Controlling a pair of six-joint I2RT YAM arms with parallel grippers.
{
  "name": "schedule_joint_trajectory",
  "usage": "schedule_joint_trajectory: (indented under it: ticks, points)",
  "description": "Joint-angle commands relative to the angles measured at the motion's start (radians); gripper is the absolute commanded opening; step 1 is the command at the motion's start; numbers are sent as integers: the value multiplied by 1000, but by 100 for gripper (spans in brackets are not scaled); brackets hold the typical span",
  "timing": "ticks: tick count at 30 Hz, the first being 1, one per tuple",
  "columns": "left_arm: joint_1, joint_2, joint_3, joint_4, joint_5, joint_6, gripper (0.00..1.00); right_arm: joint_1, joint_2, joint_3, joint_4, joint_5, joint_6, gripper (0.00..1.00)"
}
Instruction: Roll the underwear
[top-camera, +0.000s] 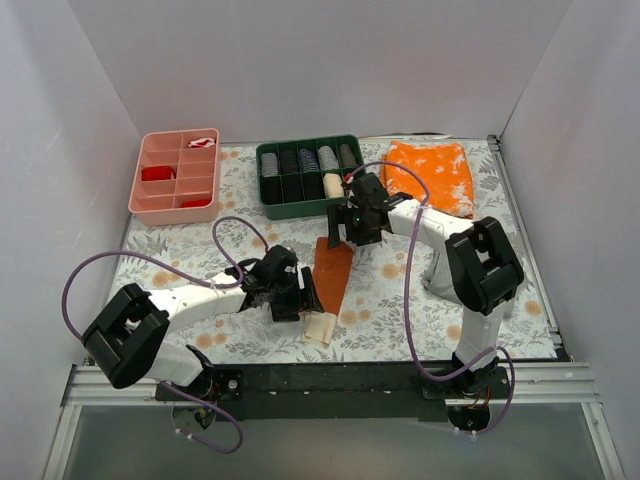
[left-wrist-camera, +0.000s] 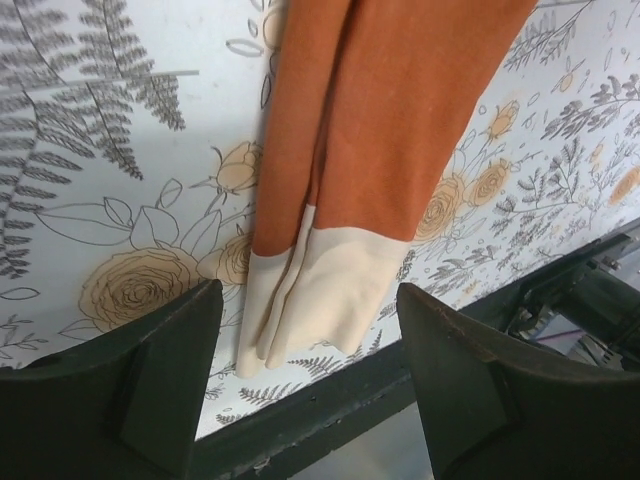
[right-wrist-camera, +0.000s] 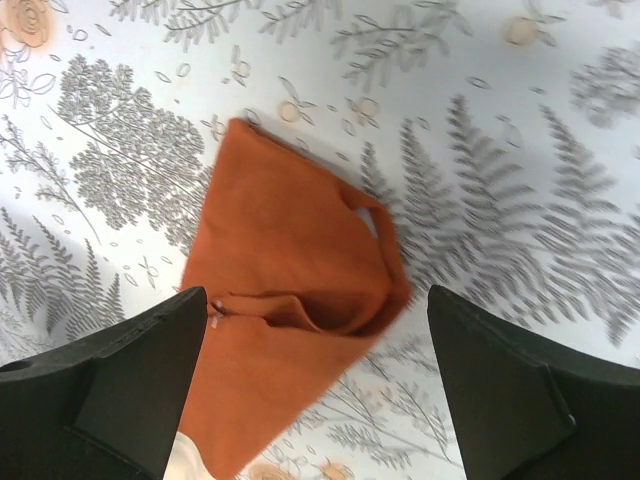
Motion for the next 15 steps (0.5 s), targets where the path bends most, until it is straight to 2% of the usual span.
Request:
schedule_joint_trajectory:
  ticks: [1, 7, 15]
  points:
    - [8, -4, 79, -75, -79, 82, 70, -40, -161, -83, -16, 50, -36, 99]
    - [63, 37, 70, -22, -12, 167, 70, -50, -331, -237, -13, 58, -27, 99]
    - [68, 135, 78, 61, 48, 187, 60, -48, -442, -392, 7, 17, -3, 99]
